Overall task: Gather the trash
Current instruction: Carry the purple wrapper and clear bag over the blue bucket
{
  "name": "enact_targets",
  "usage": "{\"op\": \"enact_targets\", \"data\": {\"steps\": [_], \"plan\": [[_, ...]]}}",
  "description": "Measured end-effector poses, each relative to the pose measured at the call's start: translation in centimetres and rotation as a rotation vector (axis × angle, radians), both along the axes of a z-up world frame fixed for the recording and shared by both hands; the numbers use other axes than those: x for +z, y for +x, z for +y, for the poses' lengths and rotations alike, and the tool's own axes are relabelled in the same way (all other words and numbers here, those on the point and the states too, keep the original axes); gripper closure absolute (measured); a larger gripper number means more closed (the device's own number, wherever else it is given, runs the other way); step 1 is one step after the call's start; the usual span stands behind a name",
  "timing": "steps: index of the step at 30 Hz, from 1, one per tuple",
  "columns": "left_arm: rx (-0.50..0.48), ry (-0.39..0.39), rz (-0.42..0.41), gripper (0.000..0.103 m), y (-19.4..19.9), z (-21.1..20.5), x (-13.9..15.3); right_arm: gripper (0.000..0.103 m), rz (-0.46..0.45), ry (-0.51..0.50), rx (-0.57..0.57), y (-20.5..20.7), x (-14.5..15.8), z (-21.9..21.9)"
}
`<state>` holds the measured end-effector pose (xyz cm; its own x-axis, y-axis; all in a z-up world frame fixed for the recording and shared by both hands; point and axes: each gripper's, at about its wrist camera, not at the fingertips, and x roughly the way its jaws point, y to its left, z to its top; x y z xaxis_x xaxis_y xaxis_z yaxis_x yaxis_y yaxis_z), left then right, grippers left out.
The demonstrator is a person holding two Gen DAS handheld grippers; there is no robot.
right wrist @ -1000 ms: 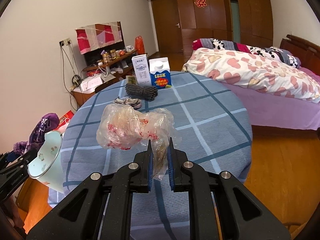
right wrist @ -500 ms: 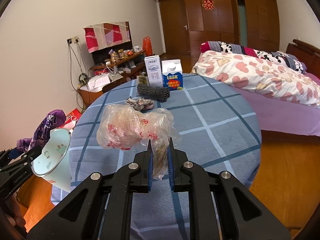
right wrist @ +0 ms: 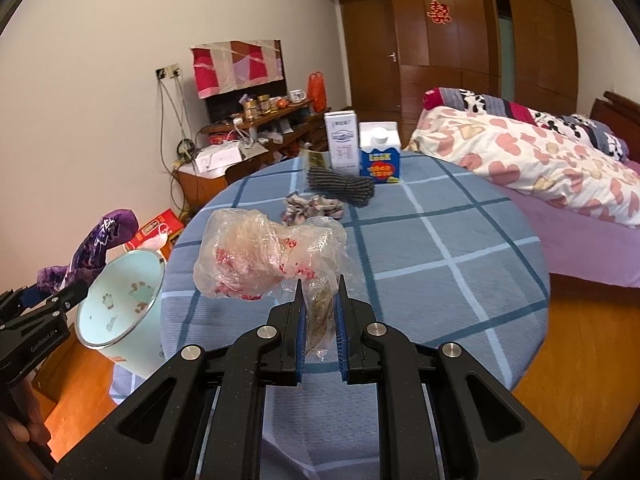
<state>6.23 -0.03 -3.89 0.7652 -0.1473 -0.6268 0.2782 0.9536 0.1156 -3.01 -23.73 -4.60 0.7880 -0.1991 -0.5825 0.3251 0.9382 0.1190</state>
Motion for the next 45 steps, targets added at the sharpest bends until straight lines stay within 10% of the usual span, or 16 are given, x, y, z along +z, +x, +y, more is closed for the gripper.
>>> {"op": "enact_targets", "data": {"steps": [45], "plan": [[0.242, 0.003, 0.095, 0.049, 6.9, 7.7, -4.2, 0.090, 0.050, -0.016, 0.285, 11.1, -1.8, 11.2]]}}
